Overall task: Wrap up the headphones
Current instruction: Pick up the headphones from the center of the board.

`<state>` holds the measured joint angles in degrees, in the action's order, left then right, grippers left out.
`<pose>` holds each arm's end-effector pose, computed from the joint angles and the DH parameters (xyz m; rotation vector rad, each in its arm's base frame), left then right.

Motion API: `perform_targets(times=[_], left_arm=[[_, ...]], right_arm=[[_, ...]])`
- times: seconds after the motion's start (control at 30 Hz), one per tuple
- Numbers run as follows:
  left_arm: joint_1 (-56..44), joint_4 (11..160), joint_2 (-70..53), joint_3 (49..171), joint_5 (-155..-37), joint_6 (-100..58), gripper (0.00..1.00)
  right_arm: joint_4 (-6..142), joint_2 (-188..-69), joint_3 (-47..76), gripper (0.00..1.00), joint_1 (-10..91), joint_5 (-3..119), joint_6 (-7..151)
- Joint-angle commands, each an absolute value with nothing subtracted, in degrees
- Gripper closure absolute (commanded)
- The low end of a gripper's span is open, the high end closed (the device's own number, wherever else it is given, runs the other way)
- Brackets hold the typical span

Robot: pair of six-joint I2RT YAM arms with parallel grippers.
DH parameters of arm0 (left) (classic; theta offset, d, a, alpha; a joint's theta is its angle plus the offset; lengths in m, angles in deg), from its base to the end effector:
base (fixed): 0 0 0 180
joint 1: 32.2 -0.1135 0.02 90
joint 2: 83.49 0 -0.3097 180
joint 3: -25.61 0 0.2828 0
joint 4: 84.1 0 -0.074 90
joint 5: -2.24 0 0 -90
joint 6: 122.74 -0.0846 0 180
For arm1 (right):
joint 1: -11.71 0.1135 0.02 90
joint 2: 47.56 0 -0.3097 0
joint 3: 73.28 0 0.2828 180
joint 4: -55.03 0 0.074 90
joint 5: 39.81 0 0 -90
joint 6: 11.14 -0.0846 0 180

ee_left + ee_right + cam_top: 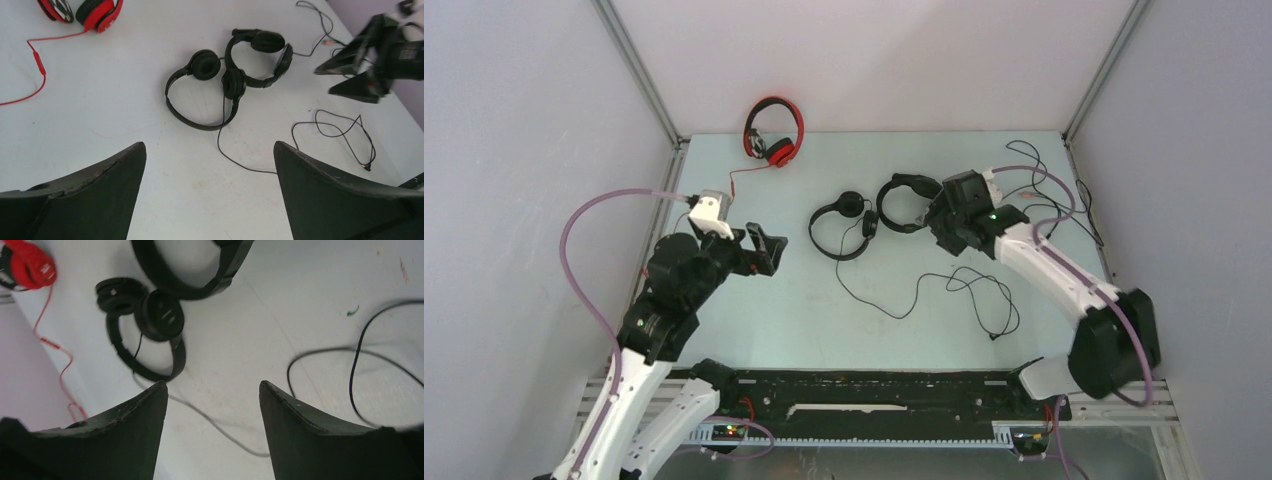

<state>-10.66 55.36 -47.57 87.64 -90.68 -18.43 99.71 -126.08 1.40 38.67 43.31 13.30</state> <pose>0.1627 -0.0689 0.3802 0.1531 1.8434 -0.4861 0.3123 0.1475 0.2797 0.8788 2.3377 0.5793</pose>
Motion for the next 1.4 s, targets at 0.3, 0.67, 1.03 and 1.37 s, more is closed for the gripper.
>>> perform_targets(times=[0.3, 0.67, 1.03, 1.37], left_arm=[[-10.53, 59.61, -53.02, 85.05, -91.44, -18.41, 0.00], [-11.43, 60.45, -54.31, 84.27, -91.30, -18.02, 0.00], [-12.63, 60.99, -54.69, 83.78, -90.74, -17.63, 0.00], [-14.05, 61.11, -54.37, 83.82, -91.13, -17.62, 0.00]], right_arm=[[93.06, -150.71, 21.93, 0.32, 36.35, 54.52, 69.92], [92.65, -159.93, 26.03, 0.33, 34.90, 66.17, 93.54], [104.46, -168.39, 37.25, 0.36, 31.07, 82.83, 107.19], [106.80, -169.33, 35.37, 0.35, 33.91, 71.76, 119.88]])
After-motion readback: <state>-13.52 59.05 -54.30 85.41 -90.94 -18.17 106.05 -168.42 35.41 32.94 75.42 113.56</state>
